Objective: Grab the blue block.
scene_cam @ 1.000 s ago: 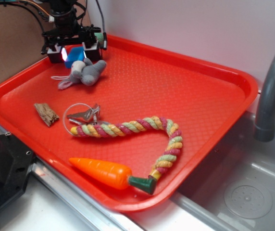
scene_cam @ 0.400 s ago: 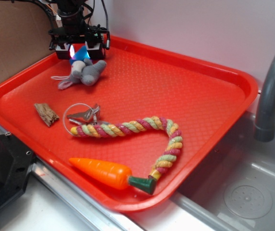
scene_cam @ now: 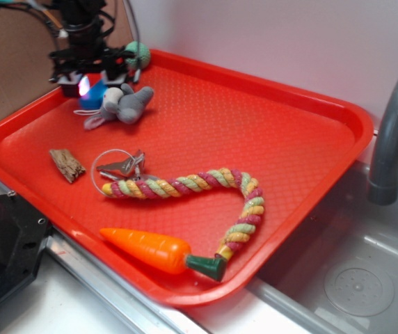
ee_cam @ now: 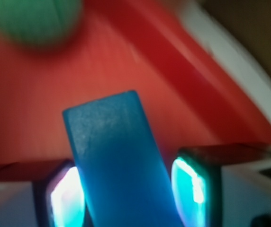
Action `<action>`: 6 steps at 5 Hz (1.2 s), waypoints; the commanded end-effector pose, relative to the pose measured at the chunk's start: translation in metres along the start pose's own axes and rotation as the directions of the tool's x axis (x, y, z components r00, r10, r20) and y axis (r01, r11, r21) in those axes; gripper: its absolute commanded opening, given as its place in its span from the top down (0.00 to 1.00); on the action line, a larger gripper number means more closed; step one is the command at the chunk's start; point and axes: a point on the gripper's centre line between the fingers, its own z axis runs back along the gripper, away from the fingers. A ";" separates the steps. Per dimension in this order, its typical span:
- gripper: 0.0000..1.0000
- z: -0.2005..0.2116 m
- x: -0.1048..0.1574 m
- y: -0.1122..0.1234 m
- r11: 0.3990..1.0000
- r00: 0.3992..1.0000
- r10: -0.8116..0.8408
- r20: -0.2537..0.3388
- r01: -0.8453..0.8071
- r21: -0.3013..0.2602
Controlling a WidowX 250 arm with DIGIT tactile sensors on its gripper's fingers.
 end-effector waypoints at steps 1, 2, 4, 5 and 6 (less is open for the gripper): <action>1.00 0.118 -0.033 -0.007 0.966 0.935 -0.238 0.265 0.257 -0.040; 1.00 0.171 -0.037 -0.013 0.916 0.898 -0.342 0.277 0.385 -0.115; 1.00 0.209 -0.039 -0.043 0.779 0.852 -0.497 0.163 0.521 -0.348; 1.00 0.214 -0.046 -0.056 0.793 0.848 -0.512 0.138 0.529 -0.303; 1.00 0.213 -0.053 -0.059 0.799 0.846 -0.515 0.136 0.531 -0.283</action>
